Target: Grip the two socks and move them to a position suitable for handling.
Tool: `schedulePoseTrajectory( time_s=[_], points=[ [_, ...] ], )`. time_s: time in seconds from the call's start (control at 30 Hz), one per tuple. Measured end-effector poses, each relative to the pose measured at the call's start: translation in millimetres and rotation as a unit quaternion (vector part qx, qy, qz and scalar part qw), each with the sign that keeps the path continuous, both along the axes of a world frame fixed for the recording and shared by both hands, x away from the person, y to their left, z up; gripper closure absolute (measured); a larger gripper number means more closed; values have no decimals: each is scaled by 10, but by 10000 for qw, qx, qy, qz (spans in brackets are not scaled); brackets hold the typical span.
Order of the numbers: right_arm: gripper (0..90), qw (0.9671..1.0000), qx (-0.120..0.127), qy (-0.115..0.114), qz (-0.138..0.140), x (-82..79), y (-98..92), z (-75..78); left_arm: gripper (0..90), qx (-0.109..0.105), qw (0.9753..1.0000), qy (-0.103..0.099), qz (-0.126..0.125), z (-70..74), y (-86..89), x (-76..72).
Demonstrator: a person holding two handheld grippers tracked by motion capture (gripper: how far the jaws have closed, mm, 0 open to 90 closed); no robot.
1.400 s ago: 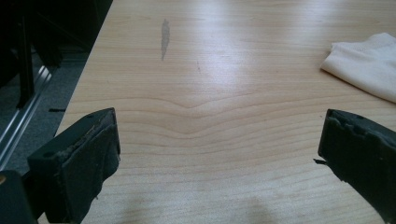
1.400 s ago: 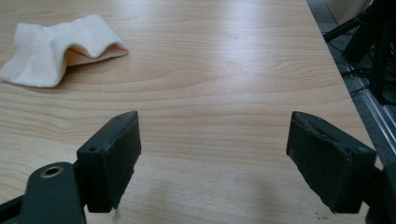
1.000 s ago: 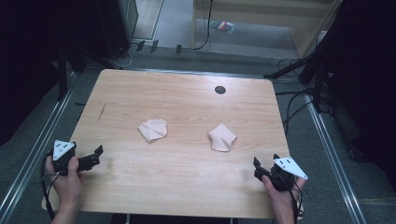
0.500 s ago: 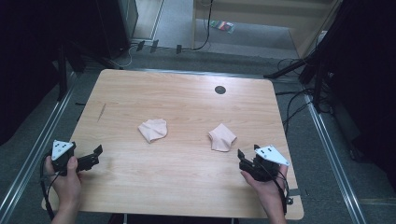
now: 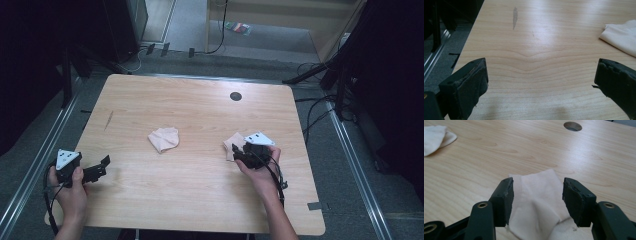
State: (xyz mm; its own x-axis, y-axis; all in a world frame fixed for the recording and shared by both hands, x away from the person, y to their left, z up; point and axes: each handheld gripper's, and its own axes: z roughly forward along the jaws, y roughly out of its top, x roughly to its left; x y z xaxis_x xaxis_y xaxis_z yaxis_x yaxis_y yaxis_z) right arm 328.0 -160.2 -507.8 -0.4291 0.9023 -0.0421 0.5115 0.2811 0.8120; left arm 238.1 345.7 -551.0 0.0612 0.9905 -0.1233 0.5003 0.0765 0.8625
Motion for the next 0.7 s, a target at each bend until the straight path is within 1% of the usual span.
schedulePoseTrajectory(
  time_s=[0.07, 0.1, 0.13, 0.17, 0.2, 0.27, 0.33, 0.37, 0.4, 0.43, 0.47, 0.5, 0.53, 0.57, 0.6, 0.63, 0.67, 0.7],
  points=[
    [414, 9999, 34, 111, 12, 57, 29, -38, 0, 10, 10000, 25, -6, 2, -2, 1],
    [414, 9999, 34, 111, 12, 57, 29, -38, 0, 10, 10000, 25, -6, 2, -2, 1],
    [401, 9999, 25, 165, 10, 81, 45, -62, 0, 20, 10000, 32, -21, 3, -2, 1],
    [401, 9995, -6, 313, 60, 126, 74, -113, 0, 13, 10000, 27, -27, 3, -2, 1],
    [401, 9995, -6, 313, 60, 126, 74, -113, 0, 13, 10000, 27, -27, 3, -2, 1],
    [399, 9985, -74, 530, 83, 176, 90, -185, 0, -12, 10000, 23, -17, 1, 1, 2],
    [391, 9978, -169, 635, 22, 200, 90, -232, 0, -28, 10000, 16, -19, 1, 4, 1],
    [391, 9978, -169, 635, 22, 200, 90, -232, 0, -25, 10000, 11, -22, 1, 4, 0],
    [379, 9968, -184, 780, -12, 234, 72, -285, 0, -13, 10000, 15, -31, 2, 4, -2],
    [379, 9968, -184, 780, -12, 234, 72, -285, 0, 6, 10000, -4, -20, 0, -1, 0],
    [395, 9965, -162, 816, 10, 242, 61, -310, 0, 60, 10000, 16, -46, 2, -9, 0],
    [432, 9966, -172, 806, 8, 242, 59, -310, 0, 62, 10000, 4, -35, 0, -17, 3],
    [432, 9966, -172, 806, 8, 242, 59, -310, 0, 62, 10000, 4, -35, 0, -17, 3],
    [584, 9971, -190, 742, 11, 227, 62, -313, 0, 100, 9999, 27, -34, 3, -21, 0],
    [642, 9973, -175, 716, 24, 219, 61, -317, 0, 100, 9999, 27, -34, 3, -21, 0],
    [642, 9973, -175, 716, 24, 219, 61, -317, 0, 100, 9999, 22, -26, 4, -20, -1],
    [782, 9977, -87, 666, -85, 191, 67, -327, 0, 75, 10000, -8, -1, 2, -19, -3],
    [782, 9977, -87, 666, -85, 191, 67, -327, 0, 65, 10000, -22, 25, 3, -13, -7]
  ],
)
